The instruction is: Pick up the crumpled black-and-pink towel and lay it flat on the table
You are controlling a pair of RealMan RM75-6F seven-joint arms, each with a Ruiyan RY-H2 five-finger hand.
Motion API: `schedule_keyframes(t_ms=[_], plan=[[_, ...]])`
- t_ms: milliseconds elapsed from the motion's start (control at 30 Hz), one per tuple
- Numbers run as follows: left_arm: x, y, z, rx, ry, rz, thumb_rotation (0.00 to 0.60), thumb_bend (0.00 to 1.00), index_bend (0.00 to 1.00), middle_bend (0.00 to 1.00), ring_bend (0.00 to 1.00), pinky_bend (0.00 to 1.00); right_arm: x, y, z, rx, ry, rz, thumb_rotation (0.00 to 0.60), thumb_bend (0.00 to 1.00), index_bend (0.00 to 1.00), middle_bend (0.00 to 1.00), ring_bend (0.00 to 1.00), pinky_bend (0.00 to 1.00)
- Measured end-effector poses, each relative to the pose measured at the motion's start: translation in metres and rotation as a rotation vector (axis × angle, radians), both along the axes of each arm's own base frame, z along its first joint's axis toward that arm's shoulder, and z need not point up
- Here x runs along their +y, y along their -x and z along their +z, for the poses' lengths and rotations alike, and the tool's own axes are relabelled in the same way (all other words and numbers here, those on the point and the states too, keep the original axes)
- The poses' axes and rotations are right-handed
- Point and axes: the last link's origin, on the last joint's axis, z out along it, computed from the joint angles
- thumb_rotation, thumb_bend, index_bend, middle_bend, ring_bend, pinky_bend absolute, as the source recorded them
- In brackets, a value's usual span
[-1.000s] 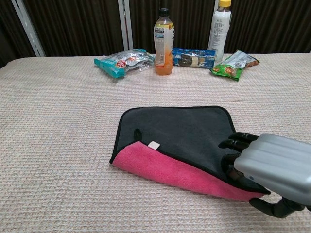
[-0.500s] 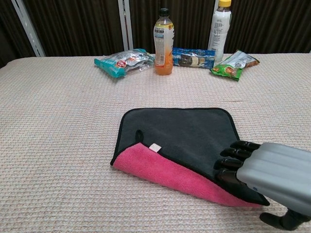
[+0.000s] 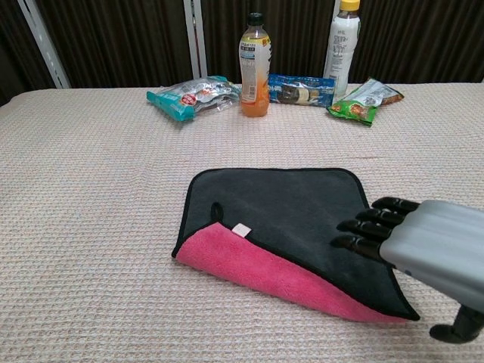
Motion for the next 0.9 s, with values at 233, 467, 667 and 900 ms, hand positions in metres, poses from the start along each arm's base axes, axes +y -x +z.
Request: schedule_keyframes(t_ms=[233, 467, 667, 900], plan=[[0.001, 0.001, -0.001, 0.005, 0.004, 0.007, 0.600, 0.15, 0.10, 0.07, 0.00, 0.00, -0.012, 0.010, 0.020, -0.026, 0.133, -0.053, 0.600, 0.16, 0.00, 0.00, 0.00, 0.00], [0.001, 0.002, -0.004, 0.019, 0.017, 0.010, 0.600, 0.15, 0.10, 0.07, 0.00, 0.00, -0.030, 0.025, 0.037, -0.118, 0.223, -0.132, 0.600, 0.16, 0.00, 0.00, 0.00, 0.00], [0.002, 0.004, -0.006, 0.032, 0.017, 0.014, 0.600, 0.15, 0.09, 0.07, 0.00, 0.00, -0.041, 0.047, 0.051, -0.196, 0.309, -0.206, 0.600, 0.16, 0.00, 0.00, 0.00, 0.00], [0.003, 0.006, -0.010, 0.052, 0.020, 0.014, 0.600, 0.11, 0.09, 0.07, 0.00, 0.00, -0.042, 0.084, 0.068, -0.350, 0.386, -0.346, 0.600, 0.16, 0.00, 0.00, 0.00, 0.00]])
